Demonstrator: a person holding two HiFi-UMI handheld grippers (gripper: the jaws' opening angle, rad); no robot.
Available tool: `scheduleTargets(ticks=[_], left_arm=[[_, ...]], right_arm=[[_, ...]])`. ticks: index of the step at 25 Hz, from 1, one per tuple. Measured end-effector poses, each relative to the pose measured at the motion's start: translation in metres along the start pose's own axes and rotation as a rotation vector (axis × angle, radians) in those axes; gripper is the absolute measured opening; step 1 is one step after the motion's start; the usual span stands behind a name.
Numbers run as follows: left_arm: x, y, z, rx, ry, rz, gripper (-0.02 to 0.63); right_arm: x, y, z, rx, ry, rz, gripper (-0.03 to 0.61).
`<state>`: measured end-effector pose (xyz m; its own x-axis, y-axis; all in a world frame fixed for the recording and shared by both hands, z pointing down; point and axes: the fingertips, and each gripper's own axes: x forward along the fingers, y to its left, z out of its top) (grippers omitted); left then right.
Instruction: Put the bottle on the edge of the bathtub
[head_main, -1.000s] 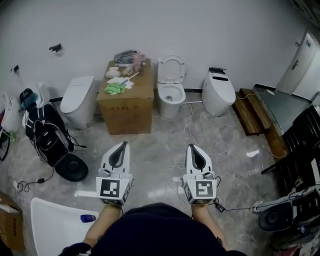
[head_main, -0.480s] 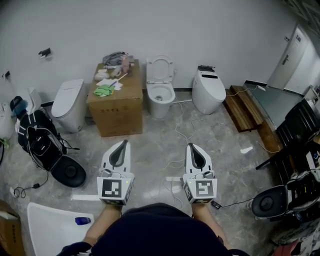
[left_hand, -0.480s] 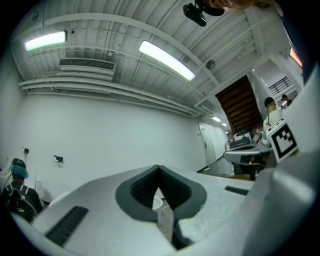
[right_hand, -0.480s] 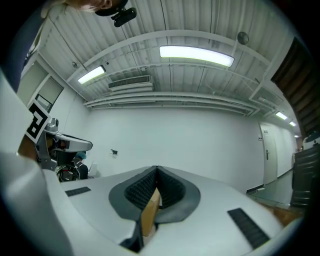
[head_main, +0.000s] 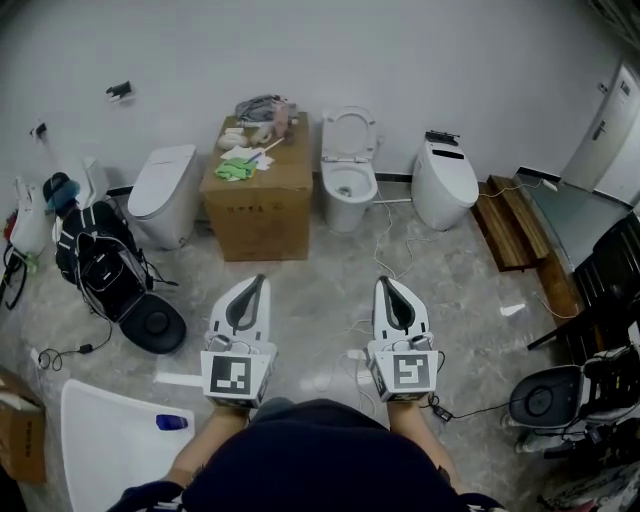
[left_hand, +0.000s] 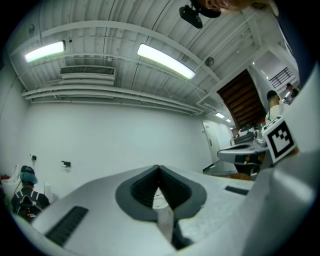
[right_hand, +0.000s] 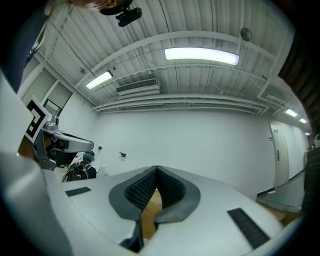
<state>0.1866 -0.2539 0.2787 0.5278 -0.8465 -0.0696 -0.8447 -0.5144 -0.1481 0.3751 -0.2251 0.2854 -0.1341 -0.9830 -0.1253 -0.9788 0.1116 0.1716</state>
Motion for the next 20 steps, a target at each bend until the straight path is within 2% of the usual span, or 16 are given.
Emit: scheduleTargets(ticks=[9, 15, 20], left_arm=[[-0.015, 0.022, 0.000, 0.008, 0.016, 0.029, 0.002], [-0.025, 0.040, -0.006, 0.000, 0.036, 0.035, 0.002], [-0.027, 0.053, -0.007, 0.016, 0.027, 0.030, 0.002]], right_arm=[[0.019, 0.034, 0.007, 0.044, -0.019, 0.060, 0.017], [0.026, 0.062, 0.009, 0.055, 0.012, 0.079, 0.017], [0.039, 0.078, 0.013, 0.061, -0.037, 0.100, 0.017]])
